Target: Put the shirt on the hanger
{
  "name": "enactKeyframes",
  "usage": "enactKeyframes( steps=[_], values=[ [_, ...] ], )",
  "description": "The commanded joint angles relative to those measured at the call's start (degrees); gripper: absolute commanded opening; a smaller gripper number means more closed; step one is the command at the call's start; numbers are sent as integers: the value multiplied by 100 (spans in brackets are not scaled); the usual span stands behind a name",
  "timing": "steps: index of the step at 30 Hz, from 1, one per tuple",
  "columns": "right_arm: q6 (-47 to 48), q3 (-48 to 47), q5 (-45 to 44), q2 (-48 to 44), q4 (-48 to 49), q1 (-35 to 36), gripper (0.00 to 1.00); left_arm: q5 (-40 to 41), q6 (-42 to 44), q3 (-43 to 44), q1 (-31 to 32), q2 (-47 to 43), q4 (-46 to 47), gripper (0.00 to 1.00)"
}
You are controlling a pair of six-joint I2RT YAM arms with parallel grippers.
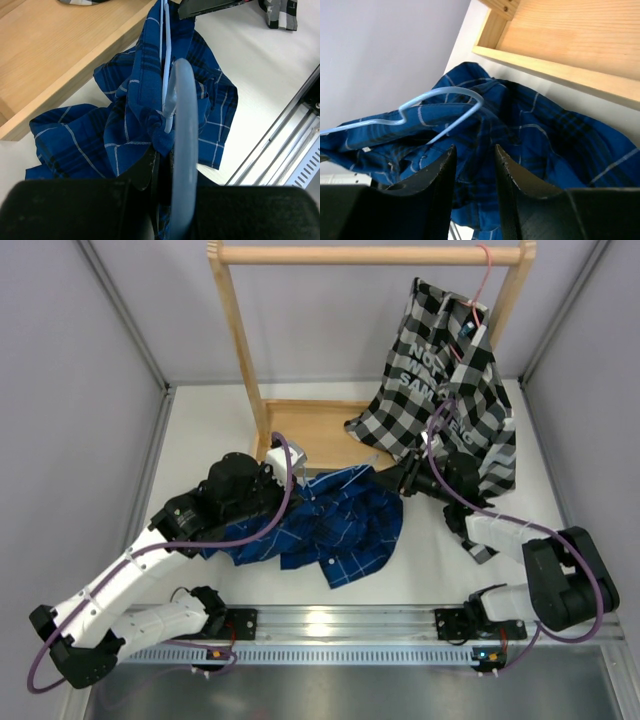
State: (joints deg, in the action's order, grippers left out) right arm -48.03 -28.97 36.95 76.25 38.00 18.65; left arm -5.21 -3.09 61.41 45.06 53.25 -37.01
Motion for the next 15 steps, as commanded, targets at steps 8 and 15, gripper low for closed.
enactKeyframes(
  steps=[8, 15],
  values=[
    [-118, 181, -258, -259, 251, 156, 44, 47, -78, 12, -15, -61, 63, 0],
    [-391, 155, -346, -93, 471, 226, 35, -6, -77, 21, -6, -17, 107, 0]
  ],
)
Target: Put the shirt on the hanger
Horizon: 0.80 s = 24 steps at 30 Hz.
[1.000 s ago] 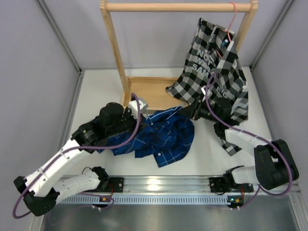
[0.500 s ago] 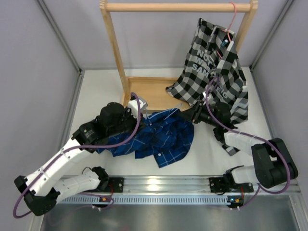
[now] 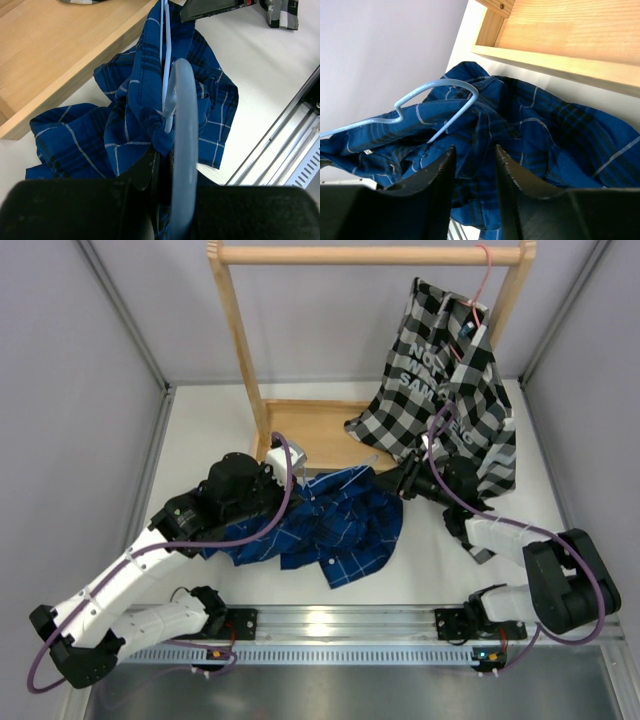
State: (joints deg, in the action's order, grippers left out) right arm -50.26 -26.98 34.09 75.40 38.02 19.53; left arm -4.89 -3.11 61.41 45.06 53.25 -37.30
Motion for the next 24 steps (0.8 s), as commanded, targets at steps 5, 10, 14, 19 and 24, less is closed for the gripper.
enactKeyframes(
  steps=[5, 10, 14, 19, 24],
  values=[
    [-528, 61, 28, 203, 917, 253, 31, -47, -58, 38, -15, -52, 135, 0],
    [-958, 220, 107, 388, 1619, 253, 25, -144, -14, 38, -6, -131, 126, 0],
    [-1100, 159, 90, 520, 1831, 253, 14, -302, 13, -6, -15, -201, 126, 0],
    [-811, 62, -446, 468, 1394, 253, 0, -373, 74, -120, -6, -315, 118, 0],
    [-529, -281, -894, 301, 534, 192, 0, -364, 66, -234, -6, -509, -40, 0]
  ],
)
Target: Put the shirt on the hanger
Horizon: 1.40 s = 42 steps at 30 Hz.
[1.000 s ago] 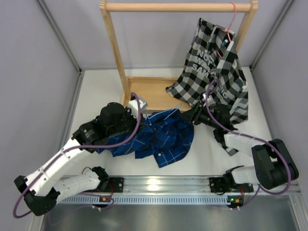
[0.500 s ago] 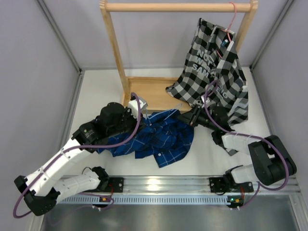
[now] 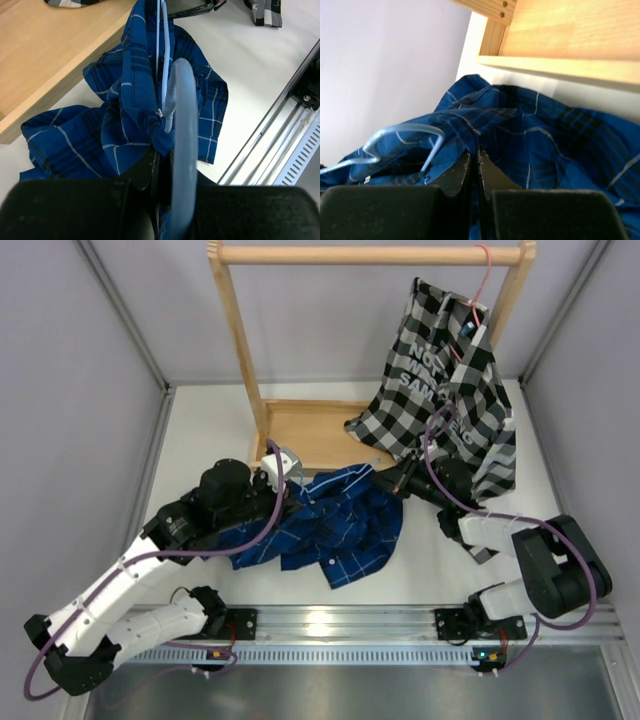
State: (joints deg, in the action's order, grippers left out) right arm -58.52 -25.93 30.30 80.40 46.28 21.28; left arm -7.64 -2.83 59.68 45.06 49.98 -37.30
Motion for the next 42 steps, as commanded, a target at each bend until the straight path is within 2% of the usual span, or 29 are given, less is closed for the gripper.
enactKeyframes(
  steps=[1, 7, 12, 16, 18, 25, 27, 31, 35, 38, 42],
  values=[
    [454, -464, -595, -235, -487, 8, 0, -89, 37, -79, -15, -199, -75, 0],
    [1228, -1211, -1316, -455, -2094, -106, 0, 175, -112, -132, -15, -234, -427, 0],
    [1886, -1923, -1746, -447, -2931, -194, 0, 473, -218, -79, -6, -15, -735, 0],
    [2362, -2371, -1949, -437, -3222, -185, 0, 650, -227, -18, -15, 126, -884, 0],
    [2686, -2495, -2134, -429, -3336, -185, 0, 554, -183, 0, -6, 161, -884, 0],
    [3777, -3355, -1985, -359, -3599, -133, 0, 210, -69, 193, -6, 407, -1104, 0],
    [3936, -3506, -1634, -367, -3722, -107, 0, 647, -208, 254, -6, 469, -1122, 0],
    [3656, -3279, -1308, -805, -3741, 87, 0, 1746, -639, 544, -15, 513, -999, 0],
    [2988, -2549, -1395, -1858, -3688, 420, 0, 2371, -850, 1009, -15, 539, -464, 0],
    [2505, -2206, -1474, -2447, -3592, 903, 0, 2417, -833, 1641, -15, 758, -111, 0],
    [2013, -1977, -1563, -2854, -3381, 1789, 0, 2083, -745, 2740, -32, 1346, 21, 0]
  ],
)
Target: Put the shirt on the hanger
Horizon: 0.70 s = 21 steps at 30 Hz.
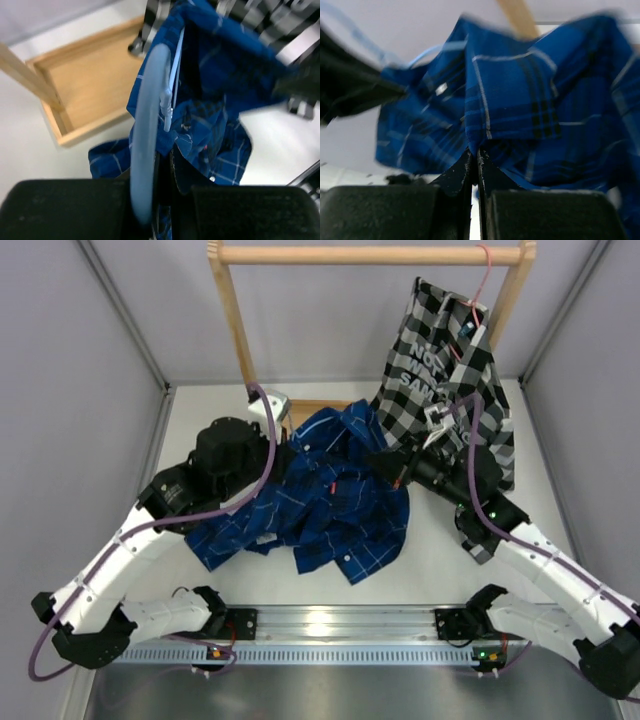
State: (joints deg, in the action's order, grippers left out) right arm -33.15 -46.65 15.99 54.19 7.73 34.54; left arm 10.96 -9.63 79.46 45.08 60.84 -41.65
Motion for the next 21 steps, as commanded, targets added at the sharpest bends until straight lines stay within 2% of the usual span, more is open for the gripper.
enactKeyframes(
  steps=[1, 4, 6, 7, 8, 11, 12, 13, 14, 17, 19, 20, 21],
  values=[
    [-605, 165, -148, -277, 536, 587, 0, 135, -48, 973, -34, 323, 499, 0],
    [-895, 437, -403, -357, 1019, 1176, 0, -540, -22, 1659, -122, 525, 780, 0],
    [-773, 473, -675, -182, 1073, 1544, 0, -1330, -127, 1976, -271, 630, 1026, 0],
    [-746, 534, -737, -42, 1082, 1607, 0, -1586, -197, 2055, -359, 666, 1079, 0],
    [-798, 613, -764, 29, 1143, 1634, 0, -2223, -328, 2108, -568, 753, 1176, 0],
    [-808, 929, -790, 39, 1416, 1634, 1, -3088, -609, 2074, -1095, 859, 1412, 0],
    [-747, 974, -790, -40, 1398, 1634, 5, -3639, -628, 1873, -1220, 859, 1501, 0],
    [-659, 1044, -799, -275, 1233, 1634, 10, -3862, -593, 1732, -1334, 842, 1606, 0],
    [-493, 1088, -843, -426, 1075, 1626, 22, -4178, -523, 1478, -1466, 790, 1694, 0],
    [-19, 1071, -1070, -1330, 101, 1617, 40, -4479, -190, 1134, -1493, 658, 1704, 0],
    [255, 922, -1203, -2049, -532, 1634, 42, -4777, -66, 723, -1493, 561, 1791, 0],
    [534, 843, -1212, -2245, -1223, 1626, 45, -4944, 74, 581, -1502, 448, 1844, 0],
    [694, 598, -1203, -2516, -1569, 1626, 44, -5389, 162, 449, -1493, 412, 1975, 0]
  ],
)
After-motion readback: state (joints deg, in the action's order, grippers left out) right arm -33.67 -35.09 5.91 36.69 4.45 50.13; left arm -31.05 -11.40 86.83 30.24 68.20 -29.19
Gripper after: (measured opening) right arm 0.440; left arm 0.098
